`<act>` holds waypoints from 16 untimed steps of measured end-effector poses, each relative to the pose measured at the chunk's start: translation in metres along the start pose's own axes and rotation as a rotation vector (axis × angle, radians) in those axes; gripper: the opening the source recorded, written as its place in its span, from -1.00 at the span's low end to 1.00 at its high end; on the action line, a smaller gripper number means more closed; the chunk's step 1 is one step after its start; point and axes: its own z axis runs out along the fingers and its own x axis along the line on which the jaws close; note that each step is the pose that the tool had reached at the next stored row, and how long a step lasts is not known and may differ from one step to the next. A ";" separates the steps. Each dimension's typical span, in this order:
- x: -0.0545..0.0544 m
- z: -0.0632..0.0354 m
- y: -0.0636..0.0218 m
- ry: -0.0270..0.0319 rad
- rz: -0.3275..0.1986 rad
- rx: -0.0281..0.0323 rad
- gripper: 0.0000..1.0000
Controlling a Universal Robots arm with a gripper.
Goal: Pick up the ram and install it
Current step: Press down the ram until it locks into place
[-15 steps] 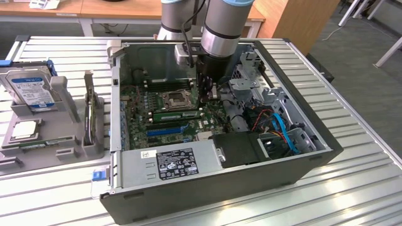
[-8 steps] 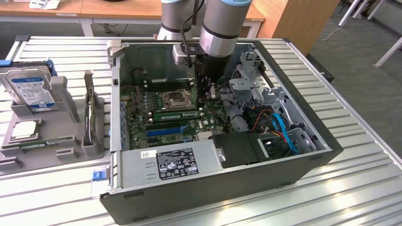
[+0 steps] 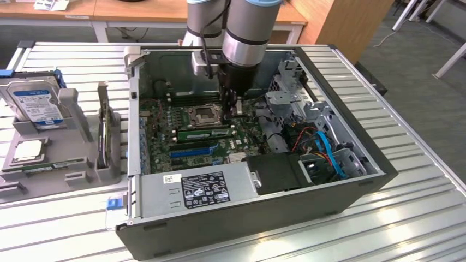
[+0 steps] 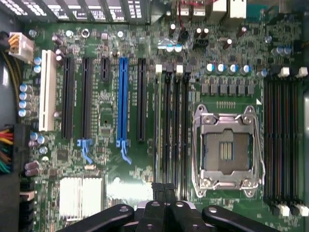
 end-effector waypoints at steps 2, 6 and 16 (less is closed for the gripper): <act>0.000 0.0002 0.0040 0.0001 0.000 0.0001 -0.80; 0.000 0.0006 0.0121 0.0000 0.000 0.0003 -0.80; 0.000 0.0018 0.0379 0.0000 0.000 0.0012 -0.80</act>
